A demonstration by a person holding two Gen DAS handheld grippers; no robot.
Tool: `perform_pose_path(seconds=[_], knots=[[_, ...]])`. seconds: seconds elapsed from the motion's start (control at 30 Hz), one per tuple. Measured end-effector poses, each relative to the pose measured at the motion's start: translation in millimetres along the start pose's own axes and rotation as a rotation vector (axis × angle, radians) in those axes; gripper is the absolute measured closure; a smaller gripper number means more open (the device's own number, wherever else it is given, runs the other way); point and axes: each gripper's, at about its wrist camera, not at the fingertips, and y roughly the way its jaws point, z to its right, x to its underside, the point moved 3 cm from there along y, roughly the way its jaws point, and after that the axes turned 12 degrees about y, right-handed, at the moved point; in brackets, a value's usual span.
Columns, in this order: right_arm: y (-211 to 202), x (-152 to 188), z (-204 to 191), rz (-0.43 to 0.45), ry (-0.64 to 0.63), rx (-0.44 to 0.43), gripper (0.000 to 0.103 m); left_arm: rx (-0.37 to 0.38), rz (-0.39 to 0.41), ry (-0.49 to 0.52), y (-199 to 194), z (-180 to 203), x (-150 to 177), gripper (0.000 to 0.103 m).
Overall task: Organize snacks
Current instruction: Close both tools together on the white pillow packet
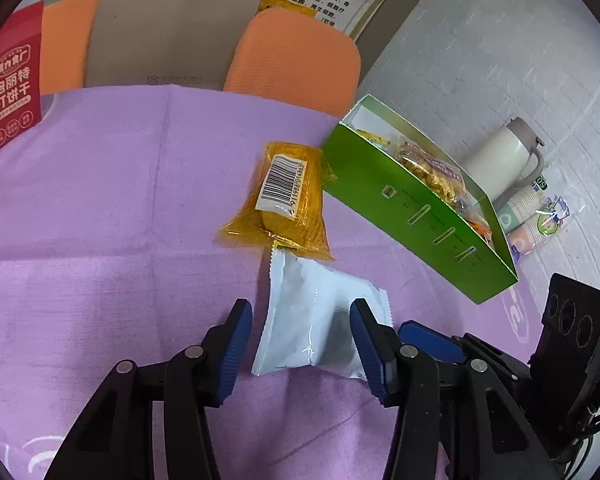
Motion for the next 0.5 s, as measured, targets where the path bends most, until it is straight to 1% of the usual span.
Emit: perform_pose_path(seconds=[0.03, 0.13, 0.17, 0.2, 0.23, 0.3, 0.37, 0.5], knots=[[2.3, -1.2, -1.0, -0.005, 0.003, -0.008, 0.038, 0.005, -0.009, 0.006, 3.8, 0.1, 0.8, 0.058], [6.5, -3.2, -4.3, -0.007, -0.003, -0.005, 0.041, 0.036, -0.006, 0.003, 5.9, 2.4, 1.2, 0.063], [6.1, -3.5, -3.8, -0.002, -0.004, 0.008, 0.049, 0.029, -0.009, 0.01, 4.8, 3.6, 1.1, 0.065], [5.6, -3.6, -2.6, -0.004, 0.001, -0.002, 0.054, 0.02, -0.013, 0.019, 3.8, 5.0, 1.8, 0.067], [4.7, -2.9, -1.7, -0.011, 0.008, -0.032, 0.062, 0.017, -0.015, 0.023, 3.0, 6.9, 2.9, 0.068], [2.4, -0.3, -1.2, -0.014, 0.009, -0.035, 0.066, 0.023, -0.018, 0.018, 0.9, 8.6, 5.3, 0.071], [-2.4, 3.4, -2.7, -0.009, 0.0, -0.03, 0.071, 0.035, -0.021, 0.013, -1.8, 11.6, 8.8, 0.072], [-21.0, 9.1, -5.4, 0.024, -0.016, -0.024, 0.072, 0.041, -0.01, 0.034, -12.1, 29.1, 12.6, 0.072]])
